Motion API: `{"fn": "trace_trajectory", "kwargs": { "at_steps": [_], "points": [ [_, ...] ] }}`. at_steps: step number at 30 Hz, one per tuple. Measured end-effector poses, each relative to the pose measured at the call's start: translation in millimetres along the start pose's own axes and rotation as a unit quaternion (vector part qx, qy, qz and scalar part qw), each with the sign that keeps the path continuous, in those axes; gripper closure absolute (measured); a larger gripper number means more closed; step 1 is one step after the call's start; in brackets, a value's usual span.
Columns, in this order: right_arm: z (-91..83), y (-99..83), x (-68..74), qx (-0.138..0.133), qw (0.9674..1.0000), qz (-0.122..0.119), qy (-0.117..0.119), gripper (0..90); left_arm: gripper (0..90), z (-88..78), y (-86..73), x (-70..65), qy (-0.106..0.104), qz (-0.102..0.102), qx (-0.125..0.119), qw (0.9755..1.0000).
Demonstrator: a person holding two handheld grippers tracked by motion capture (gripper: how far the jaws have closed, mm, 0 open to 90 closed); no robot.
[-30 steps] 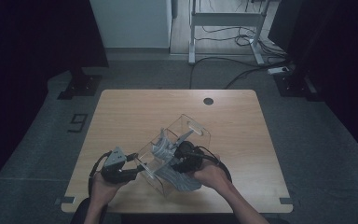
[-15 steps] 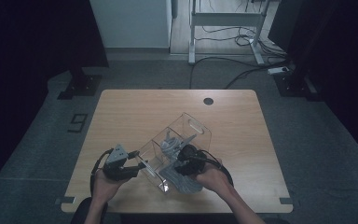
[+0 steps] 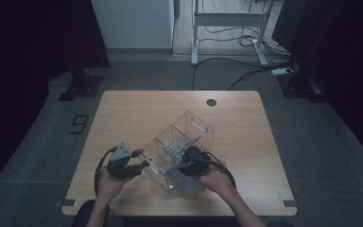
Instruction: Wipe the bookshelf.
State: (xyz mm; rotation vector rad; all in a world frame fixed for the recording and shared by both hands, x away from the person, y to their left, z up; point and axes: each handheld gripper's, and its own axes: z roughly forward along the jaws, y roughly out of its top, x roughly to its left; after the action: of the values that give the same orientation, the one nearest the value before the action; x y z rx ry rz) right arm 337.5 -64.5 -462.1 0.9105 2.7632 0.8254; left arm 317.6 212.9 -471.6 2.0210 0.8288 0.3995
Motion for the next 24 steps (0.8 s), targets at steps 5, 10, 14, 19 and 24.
{"fn": "trace_trajectory", "kwargs": {
  "at_steps": [5, 10, 14, 19, 24],
  "points": [
    [5.3, -2.0, -3.5, 0.0, 1.0, 0.006, -0.005, 67.6, 43.8, 3.3, 2.3, 2.1, 0.001, -0.001, 0.0, 1.0],
    [9.3, -3.3, -8.7, -0.004, 0.9999, 0.01, -0.008, 67.6, 43.8, 7.3, 4.9, 4.3, 0.003, -0.003, 0.0, 1.0],
    [13.7, -5.4, -11.5, -0.005, 0.9998, 0.015, -0.008, 67.6, 43.8, 8.9, 6.1, 5.8, 0.003, -0.002, 0.0, 1.0],
    [23.8, -10.4, -15.6, 0.001, 0.9998, 0.016, -0.011, 67.5, 43.8, 12.2, 8.1, 8.2, 0.004, -0.004, 0.0, 1.0],
    [32.5, -14.6, -20.4, 0.002, 0.9996, 0.023, -0.015, 67.0, 43.8, 15.9, 10.5, 10.4, 0.005, -0.006, -0.001, 1.0]
  ]
}}
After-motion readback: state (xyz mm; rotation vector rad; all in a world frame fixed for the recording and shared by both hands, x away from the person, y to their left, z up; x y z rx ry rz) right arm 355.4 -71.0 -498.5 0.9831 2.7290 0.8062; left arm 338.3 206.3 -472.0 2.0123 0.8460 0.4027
